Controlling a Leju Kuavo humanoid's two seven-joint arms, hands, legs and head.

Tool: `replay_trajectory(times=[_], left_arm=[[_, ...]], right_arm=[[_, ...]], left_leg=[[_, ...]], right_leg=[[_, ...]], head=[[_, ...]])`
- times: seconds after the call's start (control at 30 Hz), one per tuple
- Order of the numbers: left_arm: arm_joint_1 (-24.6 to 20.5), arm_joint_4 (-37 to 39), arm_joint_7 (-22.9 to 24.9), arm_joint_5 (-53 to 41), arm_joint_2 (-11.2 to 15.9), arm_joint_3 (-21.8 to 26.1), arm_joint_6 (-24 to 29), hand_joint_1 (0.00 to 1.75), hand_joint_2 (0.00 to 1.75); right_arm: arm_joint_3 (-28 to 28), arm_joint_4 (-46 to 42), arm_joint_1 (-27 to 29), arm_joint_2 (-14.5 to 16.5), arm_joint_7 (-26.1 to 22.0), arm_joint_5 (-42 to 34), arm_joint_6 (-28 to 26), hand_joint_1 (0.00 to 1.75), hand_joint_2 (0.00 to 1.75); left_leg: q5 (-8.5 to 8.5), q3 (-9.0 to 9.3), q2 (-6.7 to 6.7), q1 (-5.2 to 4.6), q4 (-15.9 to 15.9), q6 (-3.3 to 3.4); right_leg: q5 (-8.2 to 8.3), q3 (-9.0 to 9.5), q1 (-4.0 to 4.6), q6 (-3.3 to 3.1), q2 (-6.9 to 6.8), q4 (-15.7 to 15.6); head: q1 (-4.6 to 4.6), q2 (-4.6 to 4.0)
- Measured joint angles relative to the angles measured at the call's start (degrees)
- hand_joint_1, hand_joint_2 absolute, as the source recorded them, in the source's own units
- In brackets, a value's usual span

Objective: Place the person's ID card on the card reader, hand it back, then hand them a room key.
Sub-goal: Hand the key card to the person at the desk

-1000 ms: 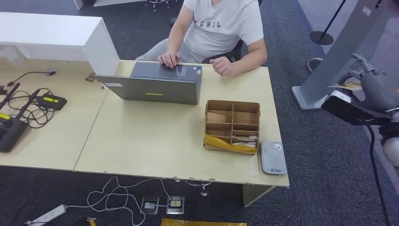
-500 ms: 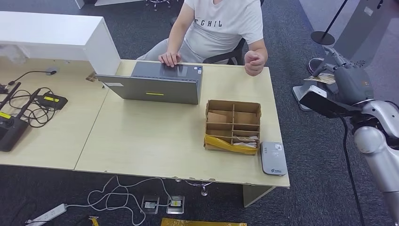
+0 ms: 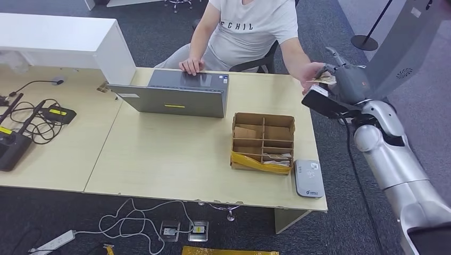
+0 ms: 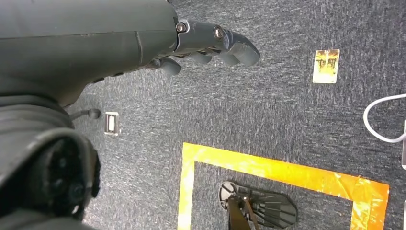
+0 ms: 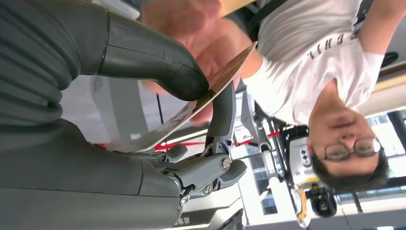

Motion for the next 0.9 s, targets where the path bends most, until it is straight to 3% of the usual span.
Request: replay_trajectory(times=[0.47,0.6,0.9], left_arm=[[0.2,0.0,0.1,0.2,0.0,-1.2,0.1,0.00,0.00],[0.2,0.0,0.5,0.3,0.0,-1.3,0.2,0.00,0.00],[0.2,0.1,0.5,0.6,0.0,-1.3,0.3,0.00,0.00]], right_arm=[[2.9,8.9,-2.1,4.8,-1.3,0.2,-1.9,1.75,1.75],[3.3,10.1,-2.1,5.0,-1.3,0.0,-1.9,0.00,1.75],[3.5,12.0,-2.1,4.9,-1.0,-1.0,-3.7,0.00,1.75]], left_leg=[[0.00,-0.03,-0.03,-0.01,0.0,0.01],[0.00,-0.02,-0.02,-0.01,0.0,0.01],[0.00,-0.01,0.01,-0.01,0.0,0.01]], right_leg=[[0.00,0.00,-0.01,0.00,-0.02,0.0],[0.00,-0.01,-0.01,0.00,0.00,0.0],[0.00,-0.02,-0.01,0.00,0.03,0.0]], head=[[0.01,0.00],[0.00,0.00],[0.01,0.00]])
